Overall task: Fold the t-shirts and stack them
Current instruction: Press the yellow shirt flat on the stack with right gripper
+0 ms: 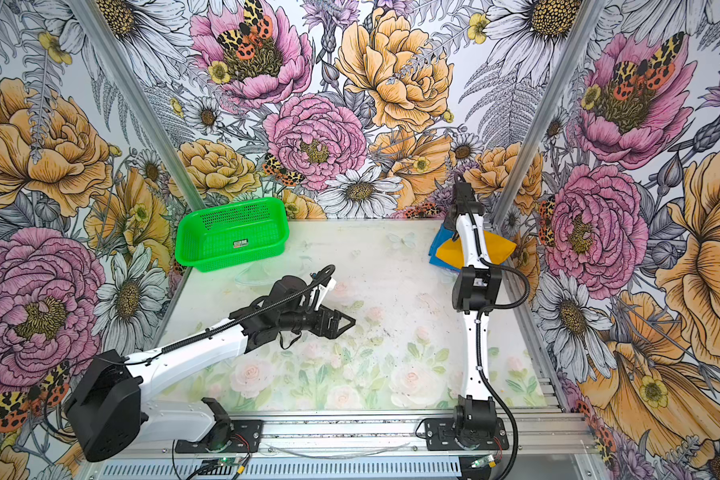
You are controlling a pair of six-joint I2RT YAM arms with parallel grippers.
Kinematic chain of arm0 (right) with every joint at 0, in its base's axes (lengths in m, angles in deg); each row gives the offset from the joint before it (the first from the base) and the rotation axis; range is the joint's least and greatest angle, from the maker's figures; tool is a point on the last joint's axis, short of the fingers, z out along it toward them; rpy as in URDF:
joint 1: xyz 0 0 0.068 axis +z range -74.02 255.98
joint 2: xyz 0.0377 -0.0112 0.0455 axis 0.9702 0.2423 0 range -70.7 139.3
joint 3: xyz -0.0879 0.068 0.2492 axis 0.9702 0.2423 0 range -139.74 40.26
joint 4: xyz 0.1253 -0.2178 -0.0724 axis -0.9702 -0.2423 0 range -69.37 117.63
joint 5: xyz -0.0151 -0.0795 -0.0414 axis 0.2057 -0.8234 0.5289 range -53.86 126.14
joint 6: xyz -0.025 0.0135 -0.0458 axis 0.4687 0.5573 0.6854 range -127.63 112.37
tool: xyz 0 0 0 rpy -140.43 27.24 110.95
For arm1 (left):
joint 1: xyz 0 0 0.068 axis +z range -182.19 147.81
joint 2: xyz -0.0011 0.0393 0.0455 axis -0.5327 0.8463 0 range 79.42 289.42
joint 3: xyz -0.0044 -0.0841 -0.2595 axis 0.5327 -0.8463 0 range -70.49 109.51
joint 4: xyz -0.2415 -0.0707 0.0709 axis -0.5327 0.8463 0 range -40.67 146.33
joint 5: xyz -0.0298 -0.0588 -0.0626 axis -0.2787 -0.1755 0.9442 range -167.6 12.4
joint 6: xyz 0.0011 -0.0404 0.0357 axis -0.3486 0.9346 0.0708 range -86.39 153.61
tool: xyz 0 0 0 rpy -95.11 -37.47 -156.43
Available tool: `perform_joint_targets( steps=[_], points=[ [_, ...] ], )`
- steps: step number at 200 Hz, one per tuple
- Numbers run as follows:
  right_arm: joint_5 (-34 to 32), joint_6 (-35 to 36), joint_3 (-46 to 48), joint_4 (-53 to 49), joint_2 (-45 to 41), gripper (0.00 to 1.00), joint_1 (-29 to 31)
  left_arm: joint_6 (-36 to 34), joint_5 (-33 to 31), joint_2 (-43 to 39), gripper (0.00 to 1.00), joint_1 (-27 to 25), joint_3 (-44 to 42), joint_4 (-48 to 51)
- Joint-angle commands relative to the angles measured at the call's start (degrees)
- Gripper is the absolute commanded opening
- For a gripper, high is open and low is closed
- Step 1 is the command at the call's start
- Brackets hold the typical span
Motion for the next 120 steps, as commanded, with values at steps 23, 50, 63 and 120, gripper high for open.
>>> perform_joint_targets(
  steps=[23,50,63,120],
  points=[
    [7.7,-2.1,-1.8,5.8,-4.5,0.18,-1.7,0.9,-0.2,-0.5,0.99,0.7,-0.5,-1.6],
    [12.5,-2.1,-1.8,6.7,-6.5,0.61,-2.9,0.9,0.1,-0.1,0.99,0.6,-0.2,-1.6],
    [13.7,-2.3,-0.7,6.3,-9.1,0.70,-3.6,1.0,0.3,0.2,0.99,0.7,0.0,-1.6],
    [20.2,-5.4,29.8,6.5,-31.8,0.77,-9.2,1.1,1.6,0.9,0.99,-0.3,2.3,-1.5]
  ],
)
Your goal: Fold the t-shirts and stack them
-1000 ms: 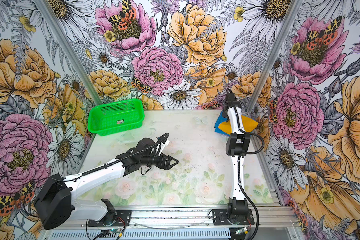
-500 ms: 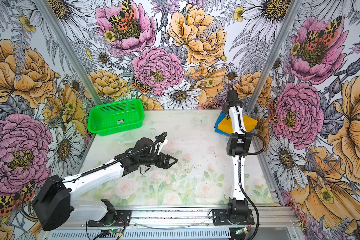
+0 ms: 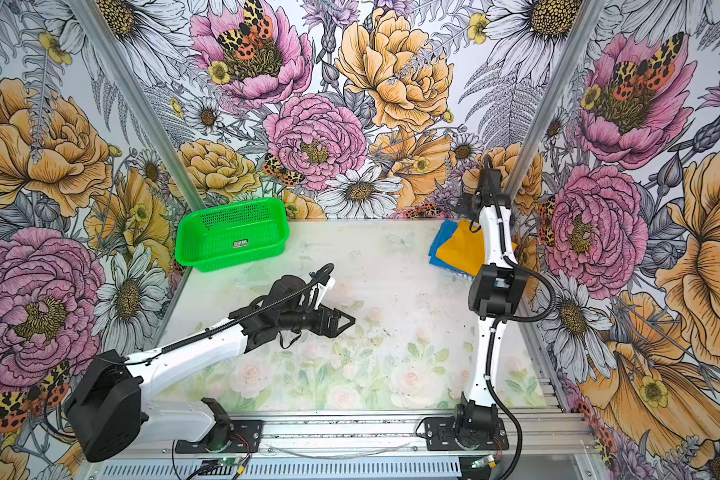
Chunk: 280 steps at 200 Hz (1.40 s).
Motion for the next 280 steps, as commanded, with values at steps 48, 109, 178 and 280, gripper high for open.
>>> perform_joint_targets(
  steps=[48,109,178,280],
  points=[
    [10.9,-1.0,31.5,1.4,-23.5,0.76,-11.1,0.3,3.4,6.0,0.99,-1.4,8.6,0.5],
    [9.7,-2.8,22.6,1.5,-10.9,0.67,-14.8,1.0,2.5,8.2,0.99,-4.0,9.9,-0.8],
    [6.8,-8.4,7.2,1.3,4.1,0.57,-14.6,2.3,2.1,7.4,0.99,-4.0,5.9,-4.7],
    [5.5,-9.2,-3.0,-2.1,14.9,0.38,-12.8,3.6,2.7,5.4,0.99,-1.9,0.5,-8.3]
  ],
)
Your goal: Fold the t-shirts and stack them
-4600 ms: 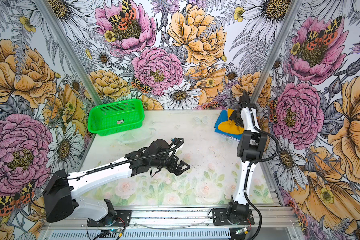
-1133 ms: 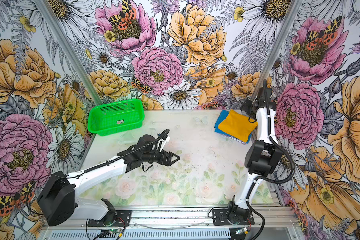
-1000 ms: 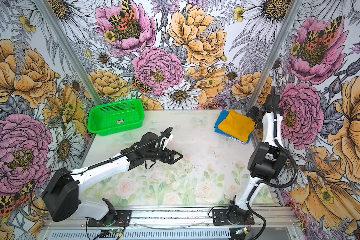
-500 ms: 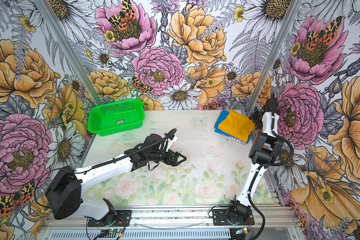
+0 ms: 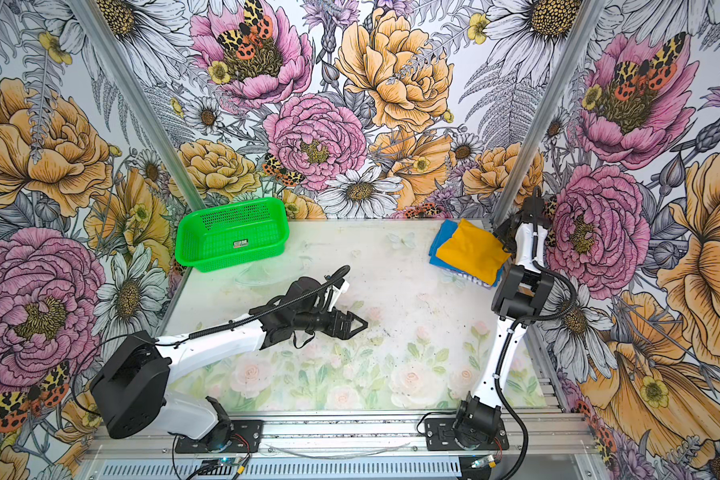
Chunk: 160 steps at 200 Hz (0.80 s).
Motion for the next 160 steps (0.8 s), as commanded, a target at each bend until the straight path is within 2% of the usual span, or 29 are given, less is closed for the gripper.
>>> perform_joint_targets(
  steps=[1,46,93,114,124,131,148,160],
  points=[
    [-1.3,-1.0,-1.3,-1.4,2.4,0.37,0.6,0.6,0.9,-2.4,0.99,0.8,-1.2,-2.8],
    [-1.5,-0.4,-6.2,-1.2,3.2,0.09,2.5,0.6,1.1,-3.5,0.99,1.8,-2.3,-2.7],
    [2.0,2.6,-18.2,-1.0,6.7,0.06,4.2,0.6,1.2,-3.9,0.99,2.3,-2.7,-2.8],
    [3.0,2.5,-20.1,-0.3,7.7,0.07,4.4,0.5,1.2,-4.2,0.99,2.6,-2.9,-2.7],
    [3.0,2.1,-20.2,-0.1,7.9,0.09,4.4,0.5,1.2,-4.2,0.99,2.9,-3.0,-2.6],
    [2.8,1.8,-20.1,-0.2,7.9,0.13,4.4,0.5,1.3,-4.2,0.99,3.0,-3.1,-2.6],
    [2.3,1.6,-19.4,-0.3,7.6,0.49,4.4,0.4,1.5,-4.1,0.99,3.0,-2.8,-2.5],
    [1.4,1.6,-18.8,-0.3,6.6,0.58,4.4,0.3,1.7,-3.8,0.99,3.1,-2.6,-2.2]
  ],
)
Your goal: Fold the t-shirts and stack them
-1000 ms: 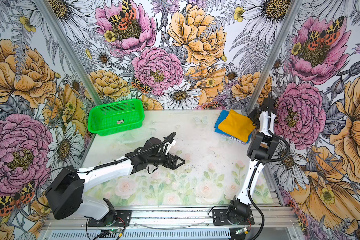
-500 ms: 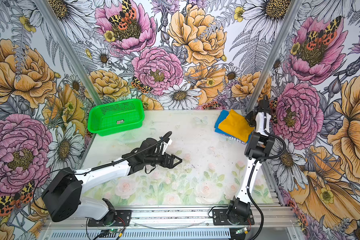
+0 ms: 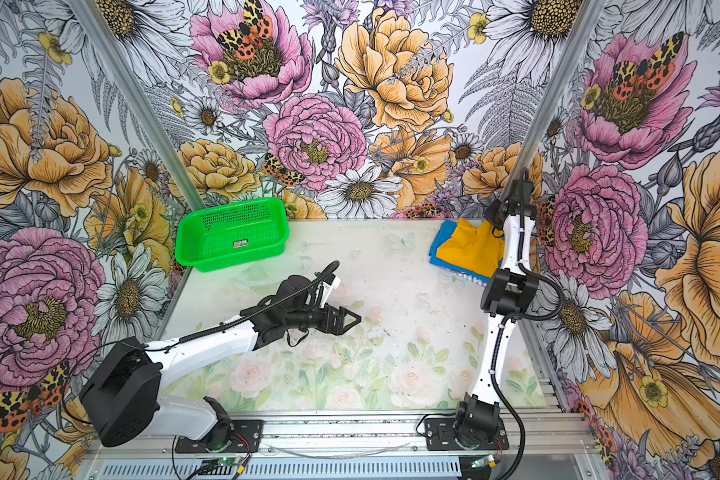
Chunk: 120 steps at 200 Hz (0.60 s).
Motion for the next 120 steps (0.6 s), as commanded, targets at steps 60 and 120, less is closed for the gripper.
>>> perform_joint_targets(
  steps=[60,120],
  points=[
    [-4.2,0.2,12.0,0.4,-15.5,0.76,-1.2,-1.9,2.6,3.5,0.99,0.5,5.6,0.3],
    [2.9,5.7,28.5,-3.2,-27.8,0.99,1.5,-1.2,4.1,15.1,0.99,-0.1,20.4,0.0]
  ],
)
